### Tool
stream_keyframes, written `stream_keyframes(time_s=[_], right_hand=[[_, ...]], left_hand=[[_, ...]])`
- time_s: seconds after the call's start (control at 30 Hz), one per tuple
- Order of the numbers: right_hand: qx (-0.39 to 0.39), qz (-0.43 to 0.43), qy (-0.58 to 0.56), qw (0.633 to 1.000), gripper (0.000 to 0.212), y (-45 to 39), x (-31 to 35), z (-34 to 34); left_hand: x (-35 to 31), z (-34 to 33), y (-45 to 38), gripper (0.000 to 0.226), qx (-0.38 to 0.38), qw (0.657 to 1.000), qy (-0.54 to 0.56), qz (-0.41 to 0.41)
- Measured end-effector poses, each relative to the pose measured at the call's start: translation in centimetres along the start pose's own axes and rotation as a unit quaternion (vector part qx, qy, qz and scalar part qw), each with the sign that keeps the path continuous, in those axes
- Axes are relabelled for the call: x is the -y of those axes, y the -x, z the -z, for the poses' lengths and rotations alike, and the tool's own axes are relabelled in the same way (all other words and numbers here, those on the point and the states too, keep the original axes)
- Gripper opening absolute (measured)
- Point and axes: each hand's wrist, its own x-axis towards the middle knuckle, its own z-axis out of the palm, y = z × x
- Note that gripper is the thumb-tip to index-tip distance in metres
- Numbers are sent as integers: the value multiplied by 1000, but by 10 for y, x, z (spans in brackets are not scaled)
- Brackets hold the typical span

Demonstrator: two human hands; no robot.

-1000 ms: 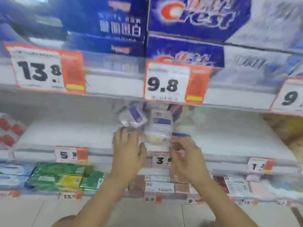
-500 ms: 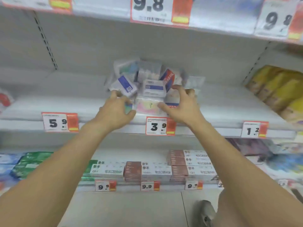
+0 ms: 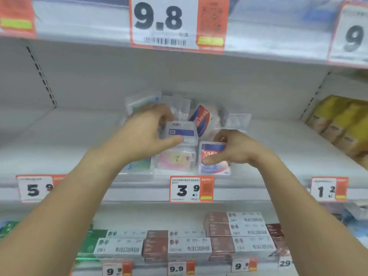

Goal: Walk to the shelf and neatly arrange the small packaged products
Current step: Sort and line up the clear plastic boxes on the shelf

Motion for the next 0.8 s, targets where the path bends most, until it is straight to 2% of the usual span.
stream_keyframes(time_s=[0.1,0.23,0.33,0.43,0.47,0.53,0.63,0.7,0.8], right_hand=[[-51,68,-39,996,42,-5,-4,16],[-106,88,-84,987,32,-10,-1,21],[-148,84,-134,976,51,-16,7,25],[-158,82,-170,969,74,-19,11,28],[-165,81,-163,969,71,-19,12,29],[-178,87,-159,967,50,-18,15,32],[-172,113,-197,959,18,-14,18,35],[-156,134,-232,951,10,-10,21,36],[-113,159,-289,937,6,-7,22,36]], left_hand=[[0,-24,-8,75,54,996,35,-61],[1,-41,-18,89,66,996,-19,-51],[5,-29,-23,88,81,996,2,-28],[6,-19,-24,65,102,994,27,-16],[6,-16,-25,50,85,995,46,4],[5,-9,-27,30,10,993,101,59],[3,-2,-33,46,-111,972,165,128],[0,1,-33,46,-135,952,219,165],[-3,1,-32,44,-98,926,301,204]])
